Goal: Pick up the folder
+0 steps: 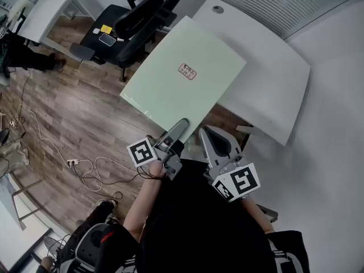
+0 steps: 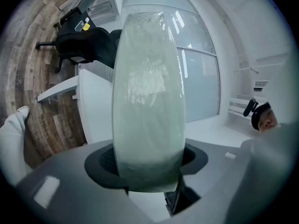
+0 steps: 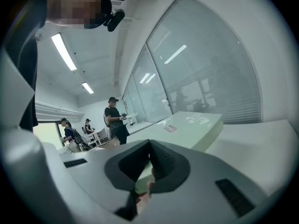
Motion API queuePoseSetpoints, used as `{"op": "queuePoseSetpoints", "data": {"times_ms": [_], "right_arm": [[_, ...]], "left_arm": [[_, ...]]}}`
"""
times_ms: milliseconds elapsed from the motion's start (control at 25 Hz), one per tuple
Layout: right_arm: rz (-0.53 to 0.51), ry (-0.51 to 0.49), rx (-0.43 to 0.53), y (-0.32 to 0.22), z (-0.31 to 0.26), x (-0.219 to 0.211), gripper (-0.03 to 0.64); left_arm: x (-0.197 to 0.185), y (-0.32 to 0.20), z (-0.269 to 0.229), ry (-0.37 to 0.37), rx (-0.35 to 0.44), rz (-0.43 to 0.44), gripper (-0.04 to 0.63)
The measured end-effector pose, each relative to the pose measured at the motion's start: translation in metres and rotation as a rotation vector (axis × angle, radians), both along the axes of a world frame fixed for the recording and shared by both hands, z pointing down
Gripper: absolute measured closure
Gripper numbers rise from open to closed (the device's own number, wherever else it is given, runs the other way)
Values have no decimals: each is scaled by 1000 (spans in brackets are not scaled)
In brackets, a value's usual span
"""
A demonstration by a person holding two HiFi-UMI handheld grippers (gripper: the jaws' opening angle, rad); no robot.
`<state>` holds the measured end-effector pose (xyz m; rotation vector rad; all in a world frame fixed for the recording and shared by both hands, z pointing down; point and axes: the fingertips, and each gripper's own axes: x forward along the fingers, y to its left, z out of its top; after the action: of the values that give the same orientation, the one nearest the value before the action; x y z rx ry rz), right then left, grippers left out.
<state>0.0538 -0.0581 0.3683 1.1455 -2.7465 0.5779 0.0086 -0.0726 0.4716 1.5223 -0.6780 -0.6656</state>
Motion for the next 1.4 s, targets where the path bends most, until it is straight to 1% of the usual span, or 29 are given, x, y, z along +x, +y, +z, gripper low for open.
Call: {"op": "queuePoseSetpoints", "data": {"times_ms": [120, 280, 360, 560, 680, 840, 920, 1040, 1120, 1280, 1320, 1400], "right_arm": [[1, -10, 15, 4, -4, 3, 620], [-6, -17, 45, 18, -16, 4, 620], [-8, -22, 54, 17, -21, 5, 620], [-21, -50, 70, -29, -5, 16, 618], [-10, -58, 73, -29, -8, 21, 620], [19, -49, 115, 31, -26, 31, 618], [34, -47, 125, 49, -30, 38, 620], [52, -41, 136, 45, -40, 39, 618], [60, -40, 145, 42, -42, 44, 618], [64, -40, 143, 48, -37, 56, 618], [63, -39, 144, 48, -38, 57, 618], [63, -46, 154, 49, -39, 59, 618]], "left_arm": [[-2, 10, -14, -3, 8, -20, 316], [-8, 33, -37, -41, 42, -32, 316], [-10, 36, -44, -54, 50, -42, 316], [-11, -7, -40, -62, 63, -100, 316], [-12, -5, -51, -79, 89, -112, 316], [-5, 54, -79, -68, 146, -94, 316], [1, 73, -87, -65, 163, -85, 316], [2, 74, -100, -64, 173, -72, 316], [7, 75, -106, -81, 190, -59, 316], [18, 84, -97, -187, 215, -28, 316], [19, 84, -98, -193, 218, -26, 316], [23, 84, -103, -158, 224, -32, 316]]}}
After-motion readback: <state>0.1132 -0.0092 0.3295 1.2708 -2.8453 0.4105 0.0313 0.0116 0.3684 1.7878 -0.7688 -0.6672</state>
